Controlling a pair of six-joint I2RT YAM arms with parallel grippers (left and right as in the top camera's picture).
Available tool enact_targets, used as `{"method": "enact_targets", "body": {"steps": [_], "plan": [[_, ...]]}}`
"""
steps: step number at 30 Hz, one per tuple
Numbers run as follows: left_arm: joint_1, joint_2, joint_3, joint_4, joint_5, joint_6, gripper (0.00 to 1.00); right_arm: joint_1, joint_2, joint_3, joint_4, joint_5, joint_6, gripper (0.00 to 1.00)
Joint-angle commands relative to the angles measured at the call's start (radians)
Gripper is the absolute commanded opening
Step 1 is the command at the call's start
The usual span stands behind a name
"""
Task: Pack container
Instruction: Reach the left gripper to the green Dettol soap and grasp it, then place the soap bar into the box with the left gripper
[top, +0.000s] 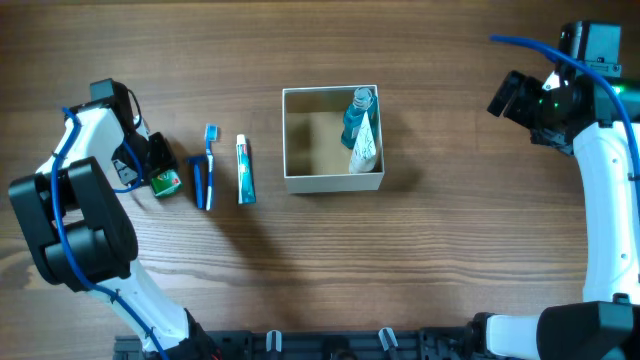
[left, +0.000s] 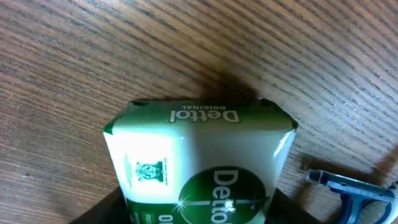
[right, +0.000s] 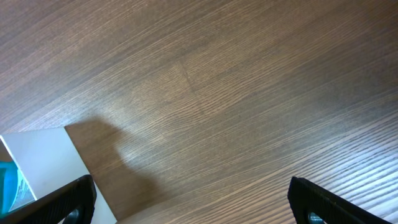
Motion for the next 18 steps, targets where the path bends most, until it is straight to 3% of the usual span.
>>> {"method": "enact_targets", "body": {"steps": [1, 4, 13, 18], "plan": [[-0.005, 0.016, 0.011, 0.002, 0.006, -0.002, 0.45, -0.002, 0.012, 0.011, 0.001, -0.005, 0.008, 1.00], [-0.005, -0.004, 0.012, -0.001, 0.020, -0.002, 0.38, -0.002, 0.012, 0.011, 0.001, -0.005, 0.008, 1.00], [-0.010, -0.195, 0.072, -0.097, 0.055, -0.002, 0.39, -0.002, 0.012, 0.011, 0.002, -0.005, 0.009, 1.00], [-0.065, -0.343, 0.130, -0.153, 0.195, -0.002, 0.38, -0.002, 0.012, 0.011, 0.003, -0.005, 0.008, 1.00]]}}
